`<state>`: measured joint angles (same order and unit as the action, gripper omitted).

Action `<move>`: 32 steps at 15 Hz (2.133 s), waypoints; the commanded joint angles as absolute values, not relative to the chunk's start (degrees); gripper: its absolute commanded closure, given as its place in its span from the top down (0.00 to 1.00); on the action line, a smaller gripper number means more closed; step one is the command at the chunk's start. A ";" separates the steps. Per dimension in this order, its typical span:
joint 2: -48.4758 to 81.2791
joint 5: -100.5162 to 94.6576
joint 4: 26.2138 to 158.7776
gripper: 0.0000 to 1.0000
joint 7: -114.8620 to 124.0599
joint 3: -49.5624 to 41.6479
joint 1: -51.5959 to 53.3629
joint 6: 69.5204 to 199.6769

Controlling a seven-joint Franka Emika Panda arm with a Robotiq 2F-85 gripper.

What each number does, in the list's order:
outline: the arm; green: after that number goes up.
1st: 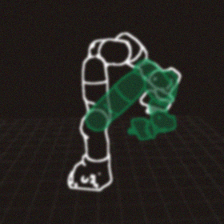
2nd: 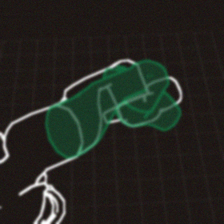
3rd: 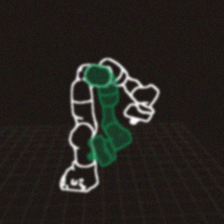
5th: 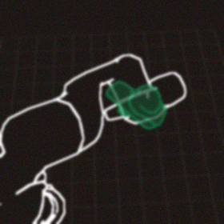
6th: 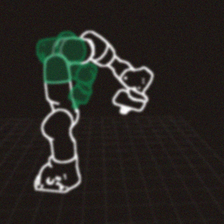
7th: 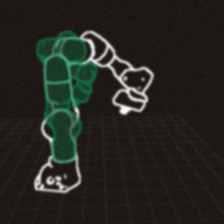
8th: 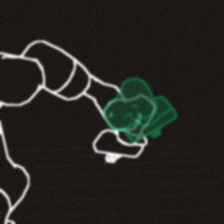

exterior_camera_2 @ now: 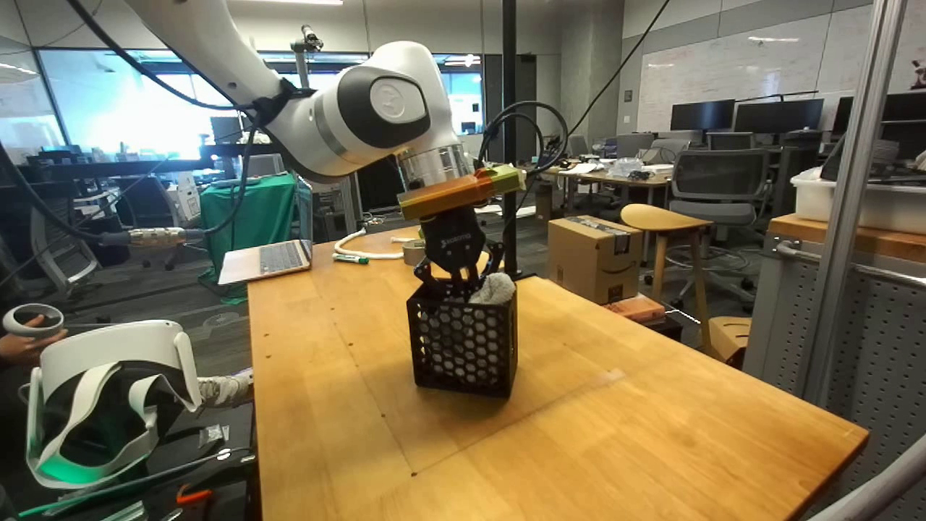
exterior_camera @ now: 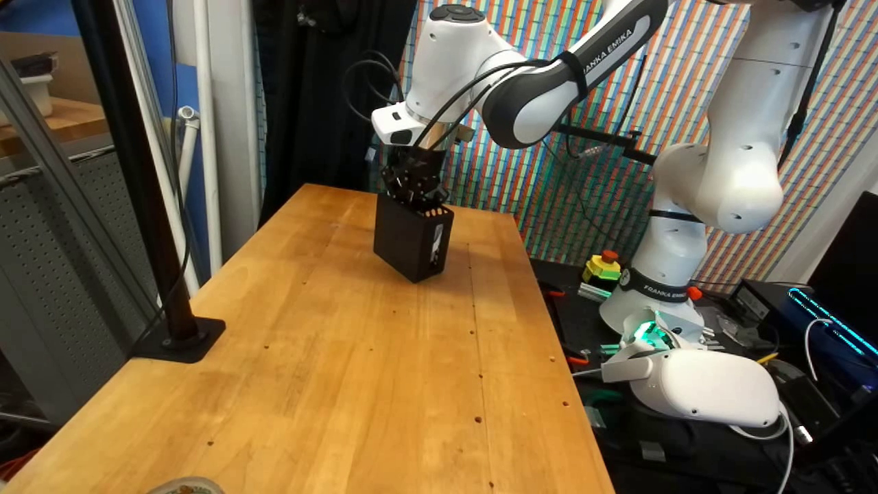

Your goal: Place the towel inside the black basket

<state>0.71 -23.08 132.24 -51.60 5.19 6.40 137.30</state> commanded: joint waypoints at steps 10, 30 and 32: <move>-11.23 -25.19 132.96 0.12 -50.32 4.29 5.49 132.53; -7.51 -30.82 134.44 0.12 -50.66 3.07 4.77 147.87; -7.00 -31.19 134.43 0.11 -50.16 3.17 4.62 147.54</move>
<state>-7.33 -29.55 134.25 -50.42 3.15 5.49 145.84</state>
